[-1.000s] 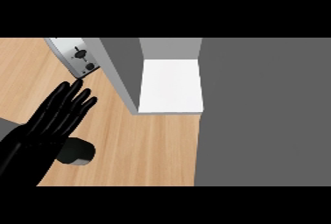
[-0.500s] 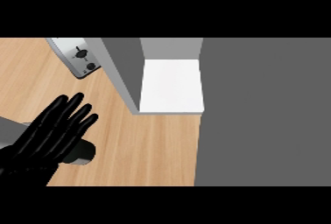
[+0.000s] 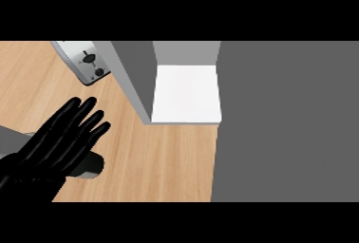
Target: Pick up the wine, place it into the cabinet and close the cabinet
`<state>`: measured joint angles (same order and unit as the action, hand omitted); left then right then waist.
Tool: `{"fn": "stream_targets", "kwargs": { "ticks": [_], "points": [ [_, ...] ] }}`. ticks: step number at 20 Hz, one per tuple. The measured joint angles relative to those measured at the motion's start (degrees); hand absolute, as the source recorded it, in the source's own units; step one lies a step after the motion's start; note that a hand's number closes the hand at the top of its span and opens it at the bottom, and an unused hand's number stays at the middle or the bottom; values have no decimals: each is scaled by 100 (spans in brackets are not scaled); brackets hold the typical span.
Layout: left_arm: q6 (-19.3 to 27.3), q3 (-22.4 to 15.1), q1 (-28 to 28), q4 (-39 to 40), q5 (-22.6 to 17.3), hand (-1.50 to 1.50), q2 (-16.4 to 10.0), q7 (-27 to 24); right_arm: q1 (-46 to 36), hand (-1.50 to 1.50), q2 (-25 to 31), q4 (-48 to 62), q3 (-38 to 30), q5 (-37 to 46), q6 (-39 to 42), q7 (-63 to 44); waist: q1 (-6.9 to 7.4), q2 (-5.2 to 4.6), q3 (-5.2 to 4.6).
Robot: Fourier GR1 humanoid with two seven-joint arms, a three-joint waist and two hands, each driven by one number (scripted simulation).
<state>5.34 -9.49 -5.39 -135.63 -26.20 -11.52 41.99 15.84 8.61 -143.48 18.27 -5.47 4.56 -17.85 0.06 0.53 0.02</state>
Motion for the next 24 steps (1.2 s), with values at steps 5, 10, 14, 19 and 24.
{"fn": "stream_targets", "kwargs": {
  "ticks": [5, 10, 14, 19, 24],
  "points": [
    [170, 131, -24, -35, 55, -150, -130, 94, 23, -150, 20, -24, 93, 50, -97, -81, 18, 16, -2],
    [275, 376, -127, -56, 91, -150, -271, 175, -74, -150, 55, -23, 27, 79, -160, -109, 36, 15, -2],
    [262, 656, -144, -49, 104, -150, -408, 229, -78, -150, 48, -37, 103, 99, -231, -128, 31, 11, -5],
    [108, 1129, -163, -19, 89, -150, -580, 229, -191, -150, 92, -51, 136, 122, -313, -265, 25, 3, -8],
    [-98, 1669, -149, 13, 40, -150, -709, 198, -308, -150, 122, -73, 169, 137, -420, -422, 25, 4, -11]
  ]
}}
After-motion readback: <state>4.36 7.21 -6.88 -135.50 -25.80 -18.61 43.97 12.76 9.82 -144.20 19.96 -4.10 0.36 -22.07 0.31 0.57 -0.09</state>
